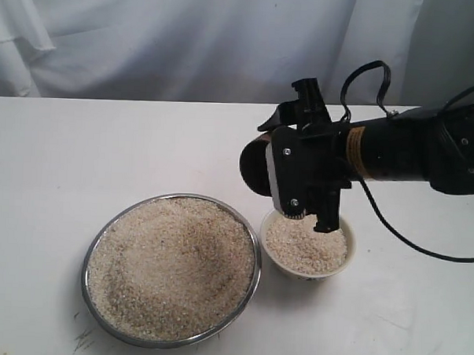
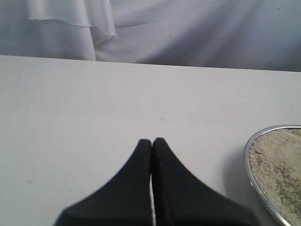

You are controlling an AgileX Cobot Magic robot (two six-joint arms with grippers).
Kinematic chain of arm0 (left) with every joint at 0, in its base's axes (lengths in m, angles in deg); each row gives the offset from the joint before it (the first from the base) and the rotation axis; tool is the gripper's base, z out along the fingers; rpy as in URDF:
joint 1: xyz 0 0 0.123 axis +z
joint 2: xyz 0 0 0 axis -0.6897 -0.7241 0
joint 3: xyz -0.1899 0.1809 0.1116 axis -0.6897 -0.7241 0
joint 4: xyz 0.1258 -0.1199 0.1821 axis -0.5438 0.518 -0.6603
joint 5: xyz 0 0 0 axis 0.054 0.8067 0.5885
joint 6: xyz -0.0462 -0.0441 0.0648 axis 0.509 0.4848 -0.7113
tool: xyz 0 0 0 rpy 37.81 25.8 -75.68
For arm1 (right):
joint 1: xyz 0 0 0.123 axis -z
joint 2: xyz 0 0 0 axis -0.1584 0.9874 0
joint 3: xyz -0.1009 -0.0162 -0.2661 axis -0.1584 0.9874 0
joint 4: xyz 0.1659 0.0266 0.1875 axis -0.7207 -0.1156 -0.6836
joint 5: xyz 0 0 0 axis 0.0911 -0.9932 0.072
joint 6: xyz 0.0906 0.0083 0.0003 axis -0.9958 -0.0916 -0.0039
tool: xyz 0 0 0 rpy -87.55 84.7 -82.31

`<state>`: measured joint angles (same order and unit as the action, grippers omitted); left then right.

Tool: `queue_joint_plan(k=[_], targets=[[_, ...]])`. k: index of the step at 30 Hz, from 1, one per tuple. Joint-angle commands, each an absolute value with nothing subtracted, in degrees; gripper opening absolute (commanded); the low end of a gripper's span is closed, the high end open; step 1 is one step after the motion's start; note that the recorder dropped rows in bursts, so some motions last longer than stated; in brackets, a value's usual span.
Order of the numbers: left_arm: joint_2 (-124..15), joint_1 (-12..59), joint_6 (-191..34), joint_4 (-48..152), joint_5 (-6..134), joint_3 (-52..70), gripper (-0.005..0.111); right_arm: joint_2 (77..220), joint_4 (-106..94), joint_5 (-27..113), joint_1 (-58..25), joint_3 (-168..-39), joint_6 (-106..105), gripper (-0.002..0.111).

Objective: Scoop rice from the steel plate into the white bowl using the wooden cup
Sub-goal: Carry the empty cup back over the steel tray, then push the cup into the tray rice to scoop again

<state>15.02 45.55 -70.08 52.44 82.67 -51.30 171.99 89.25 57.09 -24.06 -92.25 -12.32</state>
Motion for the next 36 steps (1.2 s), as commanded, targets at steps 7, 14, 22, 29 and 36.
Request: queue_joint_plan(k=[7,14,22,29,36], targets=[[15.3,45.4,-70.1,52.4,81.9,-51.6,0.0,181.0,91.5,60.3,-28.0,-103.8,-10.8,0.0],[15.3,45.4,-70.1,52.4,81.9,-51.6,0.0,189.6,94.3,50.0,-34.9,-112.2,-0.9,0.0],[15.3,45.4,-70.1,52.4,81.9,-51.6,0.0,195.8,94.3,43.0,-40.1,-116.6,3.7,0.0],[15.3,45.4,-70.1,52.4,81.9,-51.6,0.0,199.1,94.3,37.0,-42.3,-118.6,15.9,0.0],[15.3,45.4,-70.1,52.4,81.9,-51.6,0.0,201.0,94.3,32.2,-45.6,-120.3,19.9,0.0]])
